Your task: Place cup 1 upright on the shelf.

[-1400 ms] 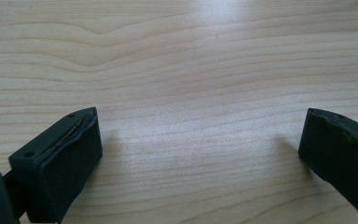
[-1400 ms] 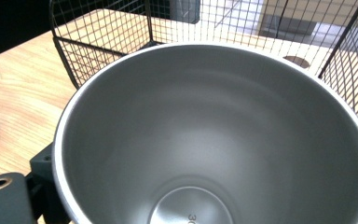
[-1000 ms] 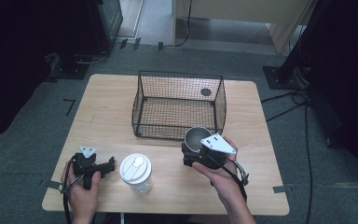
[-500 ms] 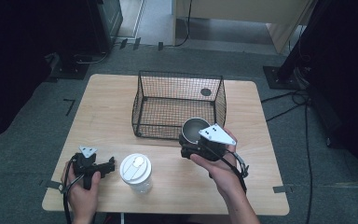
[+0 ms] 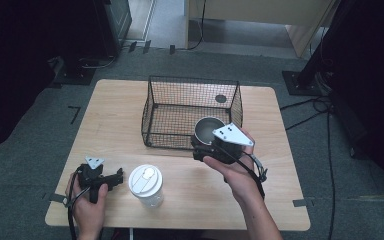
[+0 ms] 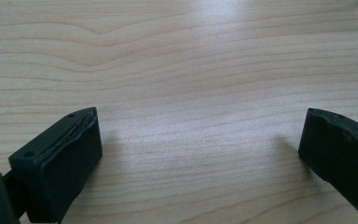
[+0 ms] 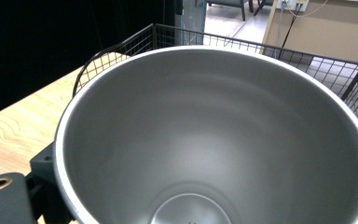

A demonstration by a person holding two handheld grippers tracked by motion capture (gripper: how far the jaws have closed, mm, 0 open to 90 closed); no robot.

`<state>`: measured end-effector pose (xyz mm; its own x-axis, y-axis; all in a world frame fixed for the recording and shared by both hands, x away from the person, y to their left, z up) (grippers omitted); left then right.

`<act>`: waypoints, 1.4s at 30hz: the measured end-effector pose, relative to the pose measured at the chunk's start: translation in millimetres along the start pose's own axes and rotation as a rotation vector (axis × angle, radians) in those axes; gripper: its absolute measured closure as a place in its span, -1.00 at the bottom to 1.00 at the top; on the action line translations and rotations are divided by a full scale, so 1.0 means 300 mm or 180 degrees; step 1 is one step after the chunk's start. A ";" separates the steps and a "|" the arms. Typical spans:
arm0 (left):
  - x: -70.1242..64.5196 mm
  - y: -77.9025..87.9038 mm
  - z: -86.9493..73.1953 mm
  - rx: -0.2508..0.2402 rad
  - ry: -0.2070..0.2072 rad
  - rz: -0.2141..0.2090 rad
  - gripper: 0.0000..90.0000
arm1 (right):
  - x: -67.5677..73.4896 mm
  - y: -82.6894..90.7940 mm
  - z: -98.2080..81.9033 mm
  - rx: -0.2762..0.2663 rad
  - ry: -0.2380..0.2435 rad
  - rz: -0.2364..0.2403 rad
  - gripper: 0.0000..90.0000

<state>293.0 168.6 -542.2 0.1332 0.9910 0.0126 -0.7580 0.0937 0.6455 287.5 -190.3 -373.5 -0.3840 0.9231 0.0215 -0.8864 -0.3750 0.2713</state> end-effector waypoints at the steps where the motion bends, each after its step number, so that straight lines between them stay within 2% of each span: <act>1: 0.000 0.000 0.000 0.0000 0.0000 0.0000 -1.00 | -0.001 -0.002 0.005 -0.0007 0.0003 0.0002 -0.84; 16: 0.000 0.000 0.000 0.0000 0.0001 0.0000 -1.00 | -0.017 -0.046 0.077 -0.0131 0.0056 -0.0067 -0.84; 20: 0.000 0.000 0.000 -0.0001 0.0002 0.0000 -1.00 | -0.026 -0.063 0.093 -0.0173 0.0023 -0.0082 -0.84; 27: 0.000 0.000 0.000 -0.0004 0.0002 0.0001 -1.00 | -0.045 -0.101 0.116 -0.0196 -0.0015 -0.0144 -0.84; 32: 0.000 0.000 0.000 -0.0004 0.0002 0.0001 -1.00 | -0.058 -0.132 0.128 -0.0196 0.0033 -0.0209 -0.84; 42: 0.000 0.000 0.000 -0.0004 0.0001 0.0002 -1.00 | -0.095 -0.205 0.133 -0.0182 -0.0036 -0.0314 -0.84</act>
<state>293.1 168.5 -542.2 0.1326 0.9911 0.0127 -0.7588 0.0932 0.6447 363.3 -190.2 -352.5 -0.2915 0.9565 0.0085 -0.9331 -0.2863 0.2174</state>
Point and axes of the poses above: each handheld gripper's, and its own axes: y roughly backward along the jaws, z roughly out of its top, x roughly to its left, the point moved 3 cm from there along -y, roughly forward along the jaws, and after that the axes turned 6 degrees about -x, right-handed, at the moved point
